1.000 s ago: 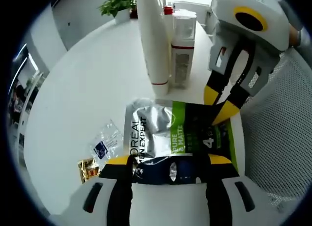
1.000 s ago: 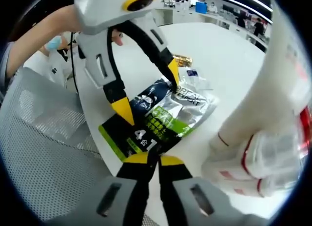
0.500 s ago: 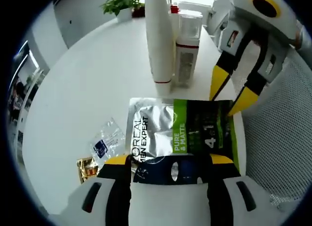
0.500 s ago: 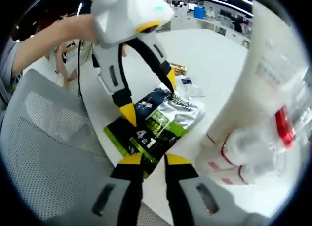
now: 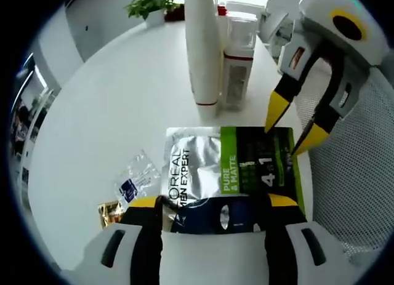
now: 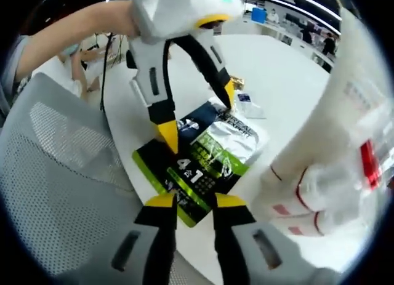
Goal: Arrange the skincare products in the storage area until every visible bottle or jar stands upright without overlapping.
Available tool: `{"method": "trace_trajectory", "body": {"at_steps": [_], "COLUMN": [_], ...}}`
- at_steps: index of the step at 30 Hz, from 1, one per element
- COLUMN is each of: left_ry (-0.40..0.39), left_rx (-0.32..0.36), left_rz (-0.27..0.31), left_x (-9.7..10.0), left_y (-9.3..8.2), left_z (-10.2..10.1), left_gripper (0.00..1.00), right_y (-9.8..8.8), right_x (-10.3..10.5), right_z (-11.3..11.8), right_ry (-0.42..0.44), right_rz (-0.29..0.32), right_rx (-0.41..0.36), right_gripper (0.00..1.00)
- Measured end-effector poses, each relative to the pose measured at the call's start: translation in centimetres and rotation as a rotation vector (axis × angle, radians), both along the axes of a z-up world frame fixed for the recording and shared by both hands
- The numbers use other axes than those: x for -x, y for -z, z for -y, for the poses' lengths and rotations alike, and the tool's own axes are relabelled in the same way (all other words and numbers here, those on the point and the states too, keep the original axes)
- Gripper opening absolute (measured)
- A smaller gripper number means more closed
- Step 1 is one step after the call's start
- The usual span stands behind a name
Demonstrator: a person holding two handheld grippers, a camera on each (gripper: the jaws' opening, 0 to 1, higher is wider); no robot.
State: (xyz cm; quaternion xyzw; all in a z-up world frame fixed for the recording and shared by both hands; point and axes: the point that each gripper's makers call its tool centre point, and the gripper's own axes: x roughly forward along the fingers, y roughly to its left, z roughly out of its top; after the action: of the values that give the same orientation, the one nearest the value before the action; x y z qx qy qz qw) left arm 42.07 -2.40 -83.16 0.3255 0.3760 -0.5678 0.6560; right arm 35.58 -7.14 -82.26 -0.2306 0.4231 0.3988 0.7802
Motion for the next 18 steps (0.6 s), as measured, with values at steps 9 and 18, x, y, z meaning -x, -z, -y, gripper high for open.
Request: {"method": "trace_trajectory", "body": {"at_steps": [9, 18], "left_ry": [0.027, 0.028], "left_rx": [0.011, 0.03], "left_rz": [-0.017, -0.016], "left_x": [-0.2, -1.3], "left_y": [0.1, 0.0], "left_z": [0.3, 0.6], "left_gripper": [0.66, 0.66], "right_y": [0.9, 0.8], "right_x": [0.2, -0.7], "right_z": [-0.2, 0.1], "right_ry": [-0.024, 0.001], "right_rz": [-0.004, 0.007], "right_rx": [0.032, 0.03], "right_gripper": [0.27, 0.27]}}
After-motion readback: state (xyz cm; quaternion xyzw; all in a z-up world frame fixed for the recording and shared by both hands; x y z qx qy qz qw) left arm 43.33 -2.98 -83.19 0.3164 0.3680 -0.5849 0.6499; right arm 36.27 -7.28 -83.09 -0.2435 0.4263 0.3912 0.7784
